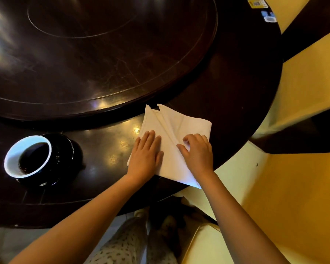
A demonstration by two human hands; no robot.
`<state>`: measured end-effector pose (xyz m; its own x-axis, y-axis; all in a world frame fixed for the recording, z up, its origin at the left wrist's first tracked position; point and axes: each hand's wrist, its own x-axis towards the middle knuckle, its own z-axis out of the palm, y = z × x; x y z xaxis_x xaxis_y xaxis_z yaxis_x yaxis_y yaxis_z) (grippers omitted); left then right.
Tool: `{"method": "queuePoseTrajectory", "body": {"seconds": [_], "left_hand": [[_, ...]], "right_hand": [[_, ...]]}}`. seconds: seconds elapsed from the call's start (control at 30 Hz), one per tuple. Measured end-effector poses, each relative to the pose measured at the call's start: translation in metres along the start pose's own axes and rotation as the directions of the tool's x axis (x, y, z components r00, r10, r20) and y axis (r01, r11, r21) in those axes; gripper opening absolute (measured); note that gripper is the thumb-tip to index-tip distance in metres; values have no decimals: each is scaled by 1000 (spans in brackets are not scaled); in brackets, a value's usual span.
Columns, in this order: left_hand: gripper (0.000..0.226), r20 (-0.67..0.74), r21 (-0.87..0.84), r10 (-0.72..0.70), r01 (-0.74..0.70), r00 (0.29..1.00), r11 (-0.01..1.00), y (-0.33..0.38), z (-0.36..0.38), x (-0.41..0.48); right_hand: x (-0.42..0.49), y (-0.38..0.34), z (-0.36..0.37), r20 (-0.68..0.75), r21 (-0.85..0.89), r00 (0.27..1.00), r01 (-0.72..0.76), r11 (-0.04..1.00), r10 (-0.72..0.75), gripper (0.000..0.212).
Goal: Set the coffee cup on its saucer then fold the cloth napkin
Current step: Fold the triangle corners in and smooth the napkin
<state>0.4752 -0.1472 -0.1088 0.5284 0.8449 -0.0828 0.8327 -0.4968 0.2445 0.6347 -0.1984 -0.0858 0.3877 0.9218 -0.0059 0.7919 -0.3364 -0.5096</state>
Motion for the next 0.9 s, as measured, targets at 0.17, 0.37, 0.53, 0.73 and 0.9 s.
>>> {"method": "queuePoseTrajectory", "body": {"seconds": [0.17,0.37,0.53,0.73,0.9], "left_hand": [[62,27,53,19,-21,999,998,-2,7,-5],[61,33,89,13,-16,999,996,-1,7,-5],[63,38,92,15,-19,999,996,-2,9,-3],[53,15,18,11,-12,1000,1000,2,-3,-1],[51,-44,-22,185,-186,982,982,0,-15,28]], "right_hand": [[29,-21,18,-22,-59,999,34,998,-36,22],[32,-26,22,-57,-72,992,111,991,-116,16],[27,-15,22,-47,-51,975,216,975,-218,11],[28,-12,28,-40,-59,972,228,972,-230,12],[31,-10,22,36,-48,967,252,967,-251,24]]}}
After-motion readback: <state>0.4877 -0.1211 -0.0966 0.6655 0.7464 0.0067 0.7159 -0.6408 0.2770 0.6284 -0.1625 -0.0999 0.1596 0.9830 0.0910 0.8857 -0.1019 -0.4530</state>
